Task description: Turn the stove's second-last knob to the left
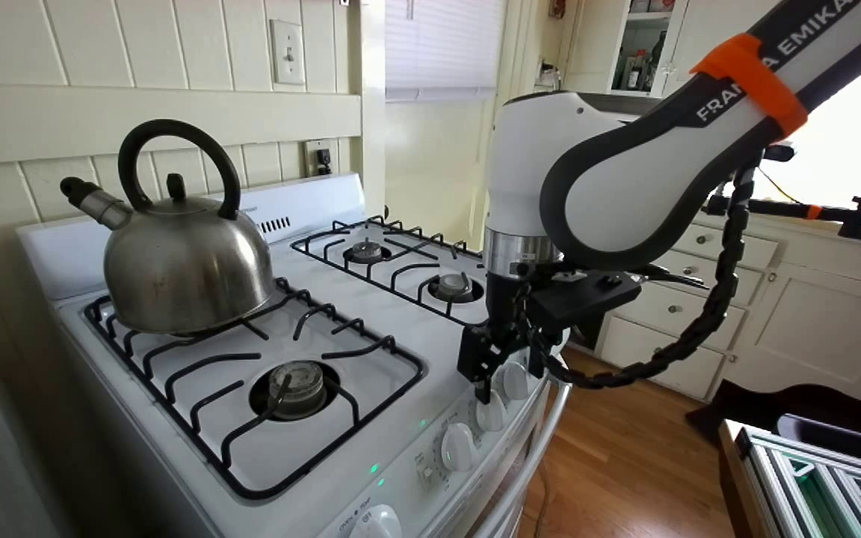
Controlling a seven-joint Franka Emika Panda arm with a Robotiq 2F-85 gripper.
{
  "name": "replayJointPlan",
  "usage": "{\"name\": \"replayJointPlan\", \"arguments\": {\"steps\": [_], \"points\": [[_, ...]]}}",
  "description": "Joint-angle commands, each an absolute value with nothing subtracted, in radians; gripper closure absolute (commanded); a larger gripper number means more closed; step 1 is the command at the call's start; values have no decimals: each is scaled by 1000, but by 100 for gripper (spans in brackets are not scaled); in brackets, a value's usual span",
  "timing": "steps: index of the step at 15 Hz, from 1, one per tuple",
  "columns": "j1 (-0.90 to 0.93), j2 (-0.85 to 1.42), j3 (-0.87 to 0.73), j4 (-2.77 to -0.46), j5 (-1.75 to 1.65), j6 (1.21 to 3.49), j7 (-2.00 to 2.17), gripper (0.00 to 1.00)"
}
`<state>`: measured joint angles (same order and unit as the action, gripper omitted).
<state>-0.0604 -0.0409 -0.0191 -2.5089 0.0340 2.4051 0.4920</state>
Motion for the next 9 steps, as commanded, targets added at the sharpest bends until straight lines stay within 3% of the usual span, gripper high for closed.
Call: {"name": "replayJointPlan", "arguments": {"steps": [1, 9], "points": [[-62, -46, -28, -2533, 23, 2436, 497, 0], [-63, -115, -51, -2610, 190, 2541, 351, 0]]}}
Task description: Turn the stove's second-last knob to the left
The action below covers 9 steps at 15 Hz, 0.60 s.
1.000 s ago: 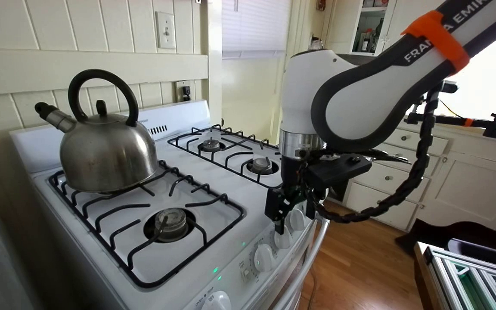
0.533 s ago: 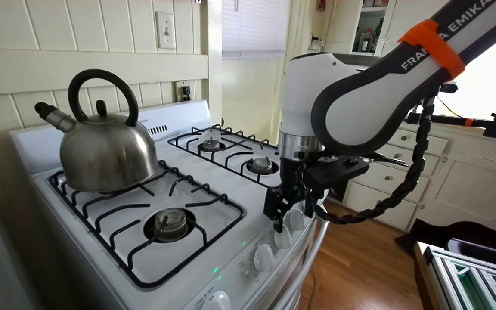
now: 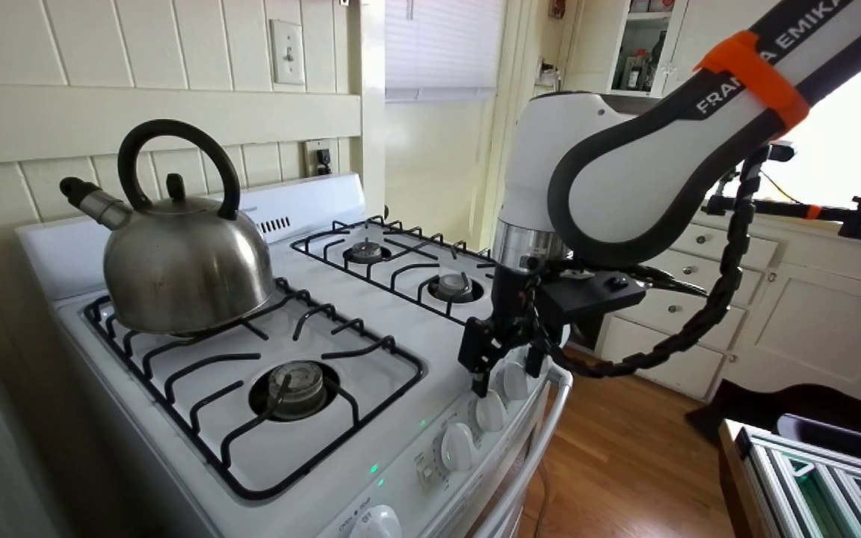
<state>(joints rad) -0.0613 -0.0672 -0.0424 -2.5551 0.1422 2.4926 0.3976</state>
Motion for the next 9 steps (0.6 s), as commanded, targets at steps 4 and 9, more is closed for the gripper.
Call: {"name": "replayJointPlan", "arguments": {"steps": [4, 9], "points": [[-67, -156, -61, -2649, 209, 2571, 322, 0], [-76, -165, -64, -2664, 170, 2547, 264, 0]]}}
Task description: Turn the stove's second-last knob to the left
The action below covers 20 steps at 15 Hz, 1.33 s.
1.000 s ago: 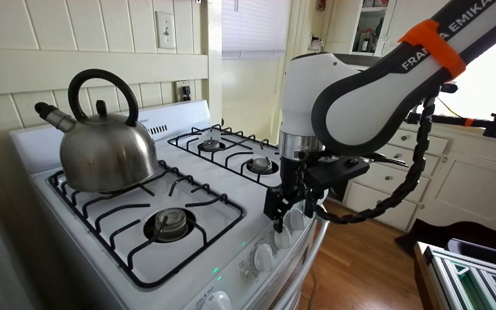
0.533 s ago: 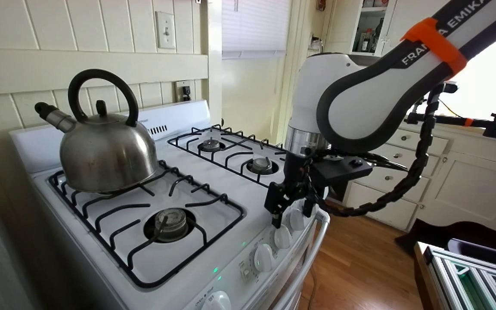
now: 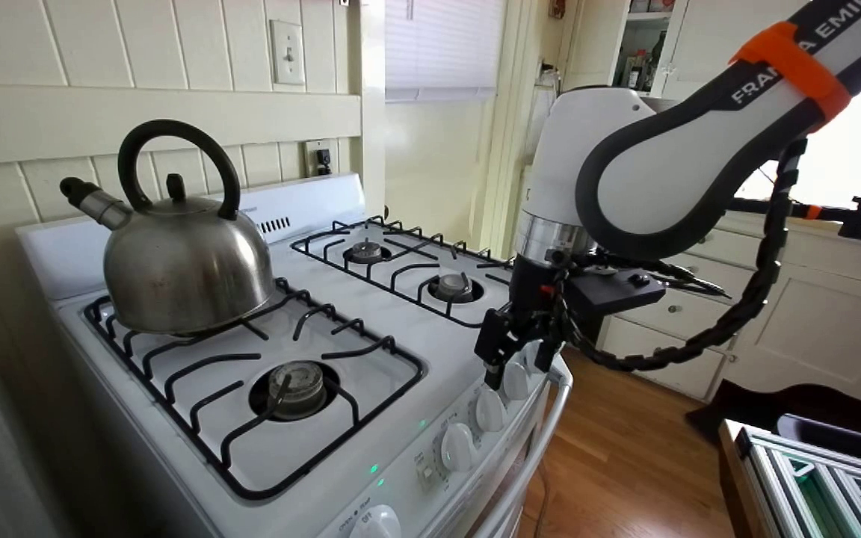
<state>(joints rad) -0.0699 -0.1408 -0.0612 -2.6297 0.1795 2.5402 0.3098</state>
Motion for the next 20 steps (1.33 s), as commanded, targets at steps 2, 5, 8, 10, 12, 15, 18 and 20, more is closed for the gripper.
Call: {"name": "replayJointPlan", "arguments": {"steps": [2, 5, 8, 10, 12, 15, 18, 20], "points": [[-79, -159, -61, -2664, 154, 2552, 263, 0], [-82, -138, -54, -2654, 127, 2557, 280, 15], [-85, -131, -50, -2650, 93, 2561, 301, 50], [-87, -130, -49, -2650, 73, 2559, 311, 65], [-93, -127, -48, -2648, 43, 2559, 333, 30], [-103, -127, -44, -2647, 7, 2566, 375, 27], [-103, -127, -39, -2643, -12, 2567, 402, 32], [-102, -126, -35, -2641, -23, 2565, 412, 51]]}}
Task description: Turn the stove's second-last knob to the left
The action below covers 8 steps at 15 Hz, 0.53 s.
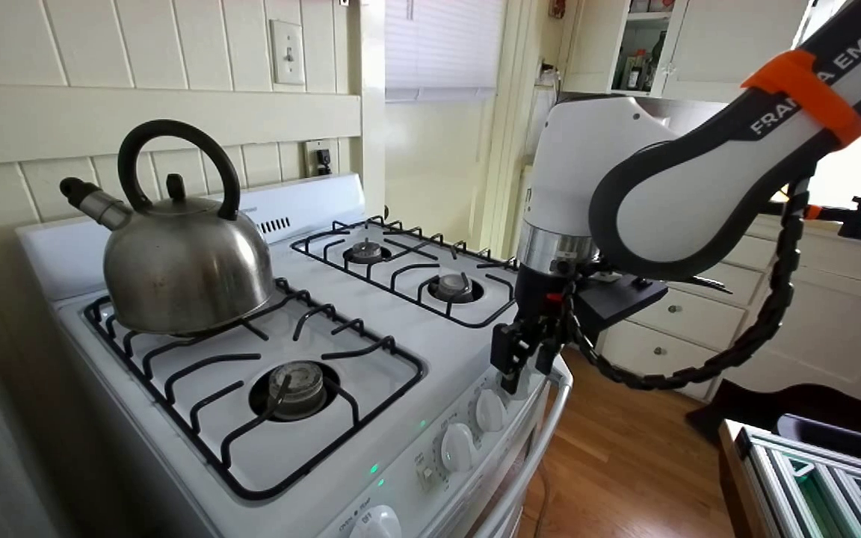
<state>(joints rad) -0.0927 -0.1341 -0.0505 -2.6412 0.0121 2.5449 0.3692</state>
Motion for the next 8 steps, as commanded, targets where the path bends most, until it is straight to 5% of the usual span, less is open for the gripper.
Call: {"name": "replayJointPlan", "arguments": {"steps": [1, 6, 8], "points": [[-102, -126, -34, -2641, -28, 2564, 416, 58], [-107, -122, -29, -2636, -66, 2558, 442, 97], [-113, -117, -24, -2631, -96, 2552, 459, 100]]}}
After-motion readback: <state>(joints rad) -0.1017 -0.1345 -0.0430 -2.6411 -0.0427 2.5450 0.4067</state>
